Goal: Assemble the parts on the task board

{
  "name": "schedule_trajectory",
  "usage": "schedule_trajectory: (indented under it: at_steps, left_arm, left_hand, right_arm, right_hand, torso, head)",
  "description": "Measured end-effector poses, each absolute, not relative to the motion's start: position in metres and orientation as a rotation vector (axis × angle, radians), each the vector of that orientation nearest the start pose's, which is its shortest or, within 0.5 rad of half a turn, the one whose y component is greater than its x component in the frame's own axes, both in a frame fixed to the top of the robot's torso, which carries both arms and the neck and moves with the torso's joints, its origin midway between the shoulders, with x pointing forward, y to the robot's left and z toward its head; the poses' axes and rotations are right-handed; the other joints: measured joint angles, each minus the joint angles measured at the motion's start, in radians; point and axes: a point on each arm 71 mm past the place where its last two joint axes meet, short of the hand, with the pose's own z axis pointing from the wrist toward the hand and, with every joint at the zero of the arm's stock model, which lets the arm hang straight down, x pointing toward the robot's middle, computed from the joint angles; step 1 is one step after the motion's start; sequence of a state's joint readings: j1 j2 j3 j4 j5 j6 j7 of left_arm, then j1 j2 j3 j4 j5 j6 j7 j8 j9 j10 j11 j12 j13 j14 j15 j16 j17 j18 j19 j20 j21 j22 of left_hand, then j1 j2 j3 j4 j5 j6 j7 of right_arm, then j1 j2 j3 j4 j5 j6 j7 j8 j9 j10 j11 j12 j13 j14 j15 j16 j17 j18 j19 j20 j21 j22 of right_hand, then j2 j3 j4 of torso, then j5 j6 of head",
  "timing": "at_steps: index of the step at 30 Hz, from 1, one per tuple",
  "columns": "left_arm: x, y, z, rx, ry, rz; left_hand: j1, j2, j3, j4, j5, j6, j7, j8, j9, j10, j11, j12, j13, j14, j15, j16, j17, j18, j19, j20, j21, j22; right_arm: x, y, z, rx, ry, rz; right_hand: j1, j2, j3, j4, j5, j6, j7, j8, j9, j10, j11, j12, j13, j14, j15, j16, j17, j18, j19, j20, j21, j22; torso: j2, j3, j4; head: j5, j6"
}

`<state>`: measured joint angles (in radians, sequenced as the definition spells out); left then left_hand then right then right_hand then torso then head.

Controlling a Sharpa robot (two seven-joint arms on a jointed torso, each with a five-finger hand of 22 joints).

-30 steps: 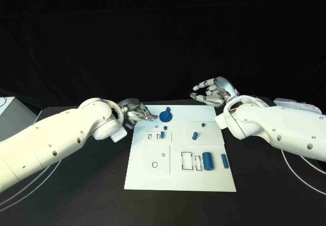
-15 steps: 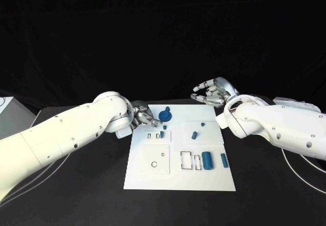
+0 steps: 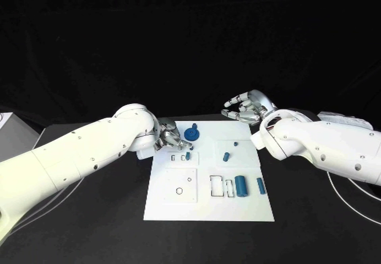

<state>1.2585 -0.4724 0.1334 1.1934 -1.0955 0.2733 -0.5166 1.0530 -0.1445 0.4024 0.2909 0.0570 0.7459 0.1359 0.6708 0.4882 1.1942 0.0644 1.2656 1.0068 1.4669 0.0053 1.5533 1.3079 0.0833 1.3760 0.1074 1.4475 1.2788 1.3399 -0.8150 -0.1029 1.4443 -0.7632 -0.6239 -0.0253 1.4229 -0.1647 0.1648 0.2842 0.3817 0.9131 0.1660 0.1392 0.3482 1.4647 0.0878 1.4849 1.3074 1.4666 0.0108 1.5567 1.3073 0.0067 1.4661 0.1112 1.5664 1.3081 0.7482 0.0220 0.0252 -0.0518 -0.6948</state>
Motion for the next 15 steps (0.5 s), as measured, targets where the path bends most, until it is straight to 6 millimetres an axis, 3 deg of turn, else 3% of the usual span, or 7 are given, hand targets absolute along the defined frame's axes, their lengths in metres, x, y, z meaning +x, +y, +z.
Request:
schedule_trajectory:
  at_steps: [6, 15]
  left_arm:
    - [0.5486, 0.1086, -0.1628, -0.094, 2.291, -0.547]
    - [0.5484, 0.1053, -0.1659, -0.078, 2.324, -0.548]
  left_hand:
    - [0.017, 0.005, -0.003, -0.003, 0.0, 0.0, 0.0, 0.012, 0.016, 0.004, -0.004, 0.0, 0.0, -0.002, -0.002, 0.0, 0.0, 0.0, 0.0, 0.0, 0.0, 0.0]
    - [0.04, 0.011, -0.003, -0.003, 0.0, 0.0, 0.0, 0.017, 0.027, 0.004, -0.004, 0.0, 0.0, -0.002, -0.002, 0.0, 0.0, 0.0, 0.0, 0.0, 0.0, -0.002]
  right_arm:
    - [0.5234, -0.2299, -0.1356, 0.558, 1.446, 0.831]
    - [0.5238, -0.2281, -0.1363, 0.554, 1.453, 0.829]
  right_hand:
    - [0.0, 0.0, 0.0, 0.0, 0.004, 0.0, 0.0, 0.0, 0.0, 0.0, 0.0, 0.0, 0.0, 0.0, 0.0, 0.0, 0.0, 0.0, 0.0, 0.0, 0.0, 0.0]
    - [0.0, 0.0, 0.0, 0.0, 0.004, 0.0, 0.0, 0.0, 0.0, 0.0, 0.0, 0.0, 0.0, 0.0, 0.0, 0.0, 0.0, 0.0, 0.0, 0.0, 0.0, 0.0]
  torso:
    - [0.001, -0.0023, 0.0006]
    - [0.001, -0.0027, 0.0005]
  head:
    - [-0.006, -0.003]
    - [-0.012, -0.006]
